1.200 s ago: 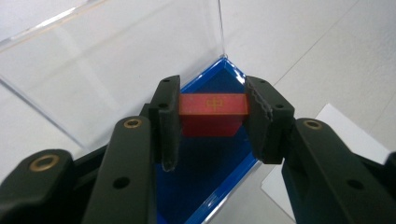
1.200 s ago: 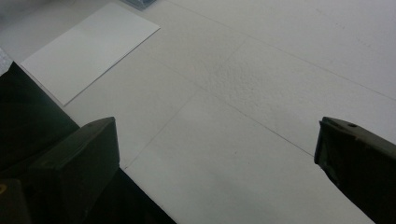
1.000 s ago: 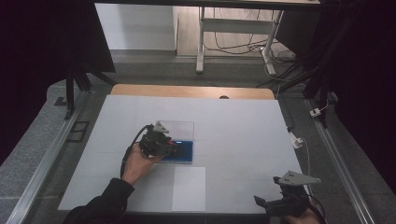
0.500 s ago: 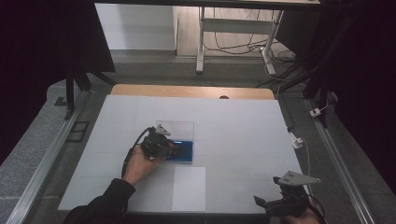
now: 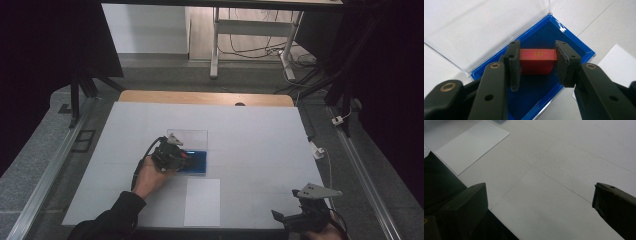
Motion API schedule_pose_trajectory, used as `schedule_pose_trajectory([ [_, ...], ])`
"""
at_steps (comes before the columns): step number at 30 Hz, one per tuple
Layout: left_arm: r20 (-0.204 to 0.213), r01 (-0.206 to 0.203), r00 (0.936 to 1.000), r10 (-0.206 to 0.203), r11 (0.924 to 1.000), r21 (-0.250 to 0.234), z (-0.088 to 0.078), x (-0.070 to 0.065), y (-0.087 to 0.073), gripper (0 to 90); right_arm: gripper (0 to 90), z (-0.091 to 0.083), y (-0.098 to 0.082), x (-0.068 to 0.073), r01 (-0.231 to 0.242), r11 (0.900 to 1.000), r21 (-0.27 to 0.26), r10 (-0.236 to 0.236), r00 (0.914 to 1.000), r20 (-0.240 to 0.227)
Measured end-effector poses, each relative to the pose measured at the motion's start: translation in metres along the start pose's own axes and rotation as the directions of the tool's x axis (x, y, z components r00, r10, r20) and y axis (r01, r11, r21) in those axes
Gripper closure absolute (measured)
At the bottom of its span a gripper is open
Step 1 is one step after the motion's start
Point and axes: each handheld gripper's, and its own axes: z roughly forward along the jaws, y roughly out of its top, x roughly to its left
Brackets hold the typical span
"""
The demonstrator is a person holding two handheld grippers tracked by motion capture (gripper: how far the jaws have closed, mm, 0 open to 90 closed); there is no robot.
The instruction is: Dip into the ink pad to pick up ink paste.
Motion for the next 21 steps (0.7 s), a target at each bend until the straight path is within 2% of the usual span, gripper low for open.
schedule_pose_trajectory([
  [3, 0.052, 0.025, 0.9984, -0.025, 0.9997, -0.002, -0.001, 0.009, -0.001, 59.2, 0.1, 0.0, 0.0, 0.0, 0.0, 1.0, -0.001, 0.0, 1.0, 0.0],
  [5, 0.065, 0.034, 0.9973, -0.033, 0.9994, -0.007, -0.001, 0.011, -0.001, 59.2, 0.1, 0.0, 0.0, 0.0, 0.0, 1.0, -0.001, 0.0, 1.0, -0.001],
  [7, 0.046, 0.006, 0.9989, -0.006, 1.0, 0.001, -0.001, 0.008, -0.001, 59.1, 0.1, 0.0, 0.0, 0.0, 0.0, 1.0, -0.001, 0.0, 1.0, -0.001],
  [9, 0.01, -0.023, 0.9997, 0.023, 0.9997, 0.009, 0.0, 0.001, 0.0, 59.2, 0.2, 0.0, 0.0, 0.0, 0.002, 1.0, 0.0, -0.002, 1.0, -0.001],
  [13, -0.047, -0.073, 0.9962, 0.074, 0.9972, 0.014, 0.0, -0.009, 0.001, 59.2, 0.2, 0.0, 0.0, 0.0, 0.003, 1.0, 0.001, -0.003, 1.0, 0.0],
  [15, -0.059, -0.091, 0.994, 0.092, 0.9957, 0.018, 0.001, -0.011, 0.001, 59.2, 0.2, 0.0, 0.0, 0.0, 0.004, 1.0, 0.002, -0.004, 1.0, -0.001],
  [17, -0.042, -0.077, 0.9961, 0.077, 0.9969, 0.016, 0.0, -0.008, 0.002, 59.2, 0.2, 0.0, 0.0, 0.001, 0.005, 1.0, 0.002, -0.005, 1.0, 0.0],
  [19, -0.008, -0.039, 0.9992, 0.039, 0.9992, 0.007, 0.0, -0.002, 0.0, 59.1, 0.2, 0.0, 0.0, 0.001, 0.008, 1.0, 0.003, -0.008, 1.0, 0.001],
  [21, 0.025, -0.008, 0.9997, 0.008, 1.0, -0.006, 0.0, 0.003, -0.001, 59.1, 0.2, 0.0, 0.0, 0.001, 0.006, 1.0, 0.002, -0.006, 1.0, 0.001],
])
